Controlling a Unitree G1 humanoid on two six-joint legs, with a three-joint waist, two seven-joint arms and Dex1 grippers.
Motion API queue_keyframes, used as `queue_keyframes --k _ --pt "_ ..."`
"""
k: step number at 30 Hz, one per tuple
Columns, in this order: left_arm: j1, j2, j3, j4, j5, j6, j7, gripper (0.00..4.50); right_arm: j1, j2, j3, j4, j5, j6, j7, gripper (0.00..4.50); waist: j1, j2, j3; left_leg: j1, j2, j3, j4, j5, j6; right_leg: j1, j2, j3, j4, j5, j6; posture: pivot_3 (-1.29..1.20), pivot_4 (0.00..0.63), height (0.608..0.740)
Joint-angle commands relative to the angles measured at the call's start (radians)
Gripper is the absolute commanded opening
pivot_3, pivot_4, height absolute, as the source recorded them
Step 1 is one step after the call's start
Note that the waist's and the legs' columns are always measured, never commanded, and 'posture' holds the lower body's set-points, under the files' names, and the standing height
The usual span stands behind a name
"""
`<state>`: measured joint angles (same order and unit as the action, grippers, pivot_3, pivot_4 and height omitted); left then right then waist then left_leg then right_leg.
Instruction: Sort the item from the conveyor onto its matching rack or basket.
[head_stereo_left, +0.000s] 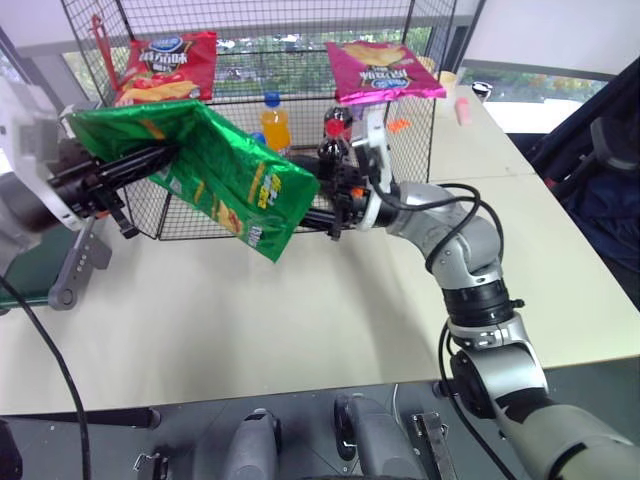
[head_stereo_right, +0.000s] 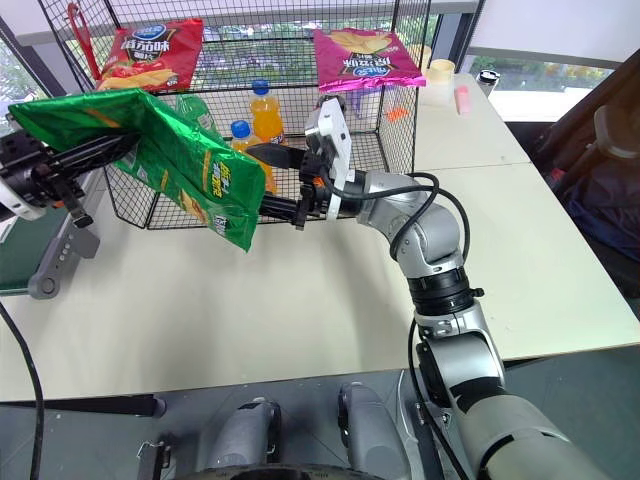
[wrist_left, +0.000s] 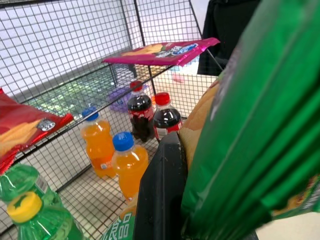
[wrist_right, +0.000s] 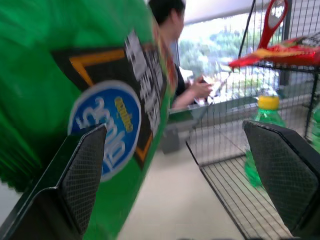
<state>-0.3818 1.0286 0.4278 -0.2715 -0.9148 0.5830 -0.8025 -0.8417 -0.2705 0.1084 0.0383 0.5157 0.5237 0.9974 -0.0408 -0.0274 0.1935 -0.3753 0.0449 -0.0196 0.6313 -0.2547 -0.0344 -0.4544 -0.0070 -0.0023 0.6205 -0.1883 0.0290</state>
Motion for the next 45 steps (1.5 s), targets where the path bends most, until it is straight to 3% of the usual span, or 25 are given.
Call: queue_keyframes --k 1,5,18,31,45 --pt "-0.029 0.015 0.038 -0.005 0.003 0.008 -0.006 0.02 0.008 -0.063 0.001 0.021 -0.036 -0.064 0.067 4.50 0.002 0.000 0.000 0.000 0.000 0.000 0.000 0.000 0.000 0.000 0.000 0.000 0.000 0.000 0.000 0.00 0.150 0.740" --pt "-0.032 0.008 0.039 -0.019 0.007 0.019 -0.003 0.02 0.027 -0.103 0.015 0.002 -0.027 -0.063 0.128 4.50 0.001 0.000 0.000 0.000 0.000 0.000 0.000 0.000 0.000 0.000 0.000 0.000 0.000 0.000 0.000 0.00 0.150 0.740" --pt "-0.028 -0.019 0.025 -0.045 0.035 0.030 0.008 0.02 0.016 -0.067 0.000 -0.090 0.072 0.031 0.128 4.50 -0.001 0.000 0.000 0.001 0.001 -0.001 0.000 0.000 0.000 0.000 0.003 0.001 0.002 0.000 0.000 0.00 0.150 0.740" --pt "-0.048 -0.034 0.012 -0.043 0.047 0.036 0.006 0.02 0.059 -0.173 0.038 -0.133 0.039 0.011 0.206 4.50 -0.001 0.000 0.000 0.001 0.001 -0.001 0.001 0.000 0.000 0.000 0.003 0.002 0.002 0.000 -0.001 0.00 0.150 0.740" --pt "-0.055 -0.061 -0.001 -0.052 0.062 0.039 0.010 0.02 0.016 0.000 0.013 -0.106 0.034 -0.005 0.018 4.50 -0.001 0.000 0.000 0.001 0.002 -0.001 0.001 0.000 0.000 -0.002 0.005 0.003 0.006 0.000 0.000 0.00 0.150 0.740"
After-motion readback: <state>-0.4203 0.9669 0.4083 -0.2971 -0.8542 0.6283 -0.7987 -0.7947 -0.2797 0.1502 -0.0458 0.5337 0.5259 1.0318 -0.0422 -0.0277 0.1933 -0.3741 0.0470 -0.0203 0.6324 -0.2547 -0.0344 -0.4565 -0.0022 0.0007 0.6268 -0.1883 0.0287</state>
